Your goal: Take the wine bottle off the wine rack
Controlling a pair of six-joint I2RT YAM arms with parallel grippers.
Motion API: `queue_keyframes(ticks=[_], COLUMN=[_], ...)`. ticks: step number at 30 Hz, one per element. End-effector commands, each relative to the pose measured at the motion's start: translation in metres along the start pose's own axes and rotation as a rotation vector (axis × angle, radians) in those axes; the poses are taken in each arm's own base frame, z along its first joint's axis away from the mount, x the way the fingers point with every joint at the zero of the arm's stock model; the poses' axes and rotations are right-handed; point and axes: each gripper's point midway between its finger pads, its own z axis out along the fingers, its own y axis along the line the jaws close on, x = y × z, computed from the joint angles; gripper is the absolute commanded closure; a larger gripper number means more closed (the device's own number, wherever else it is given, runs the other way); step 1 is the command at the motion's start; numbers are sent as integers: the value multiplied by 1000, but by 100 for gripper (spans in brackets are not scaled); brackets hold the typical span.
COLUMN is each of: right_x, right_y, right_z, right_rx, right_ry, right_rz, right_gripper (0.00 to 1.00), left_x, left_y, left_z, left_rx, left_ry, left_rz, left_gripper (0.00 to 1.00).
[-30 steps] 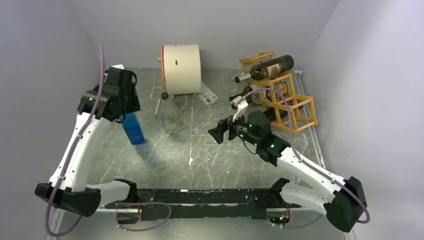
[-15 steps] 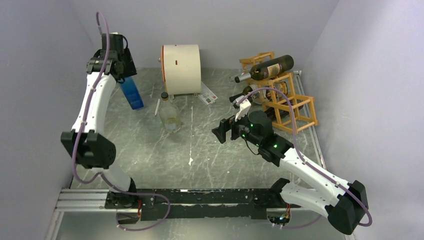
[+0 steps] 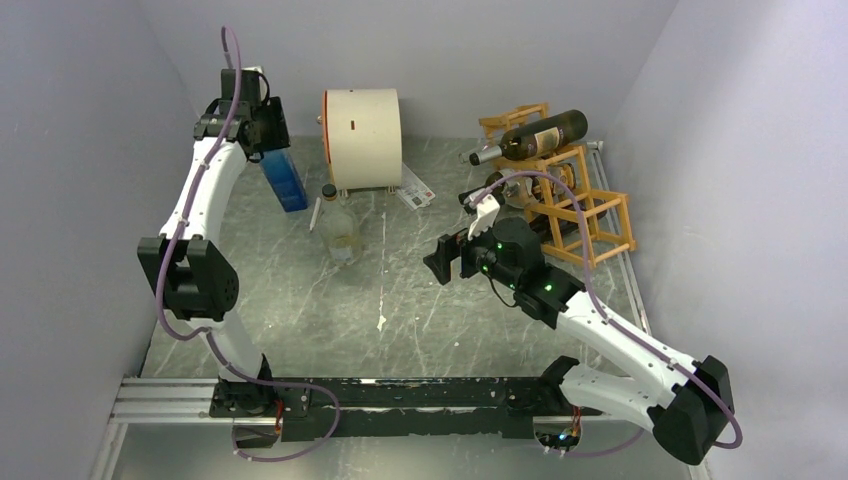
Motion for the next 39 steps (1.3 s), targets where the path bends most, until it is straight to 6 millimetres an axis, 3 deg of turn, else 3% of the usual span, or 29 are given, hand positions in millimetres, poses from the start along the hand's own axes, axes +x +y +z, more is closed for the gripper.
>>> queue_keyframes(ticks=[1,5,10,13,21,26,30,35,39], right_x=[-21,-26,-31,-32,-35,-34,-29,-33,-34], right_y=[4,7,10,10,3,-10,-18,-21,-30], right_z=[-4,-7,-11,-13,-26,-42,-51,-53,-53], right_rx=[-6,-11,-18,-15,39,122,170,192,245], right_ry=[-32,-41,-54,-54,-27,-3,21,17,16], right_rz=[13,31,61,78,80,58,55,64,57], right_gripper=[0,0,0,0,1,1,1,1,1], left_x=[-52,-42,-39,-41,-59,-78,-84,-86,-76], left_y=[-11,-15,-13,-13,-13,-12,-16,-23,-46], left_z=[-24,-17,-24,-34,-74,-122,-147,-166,-170], left_rx=[76,95,95,108,144,184,217,269,397], left_ry=[-193,-148,-142,-168,-247,-357,-415,-458,-453], left_rz=[-19,-11,-4,-4,-15,-28,-29,-24,3], left_gripper=[81,61,16,1,1,0,0,0,0])
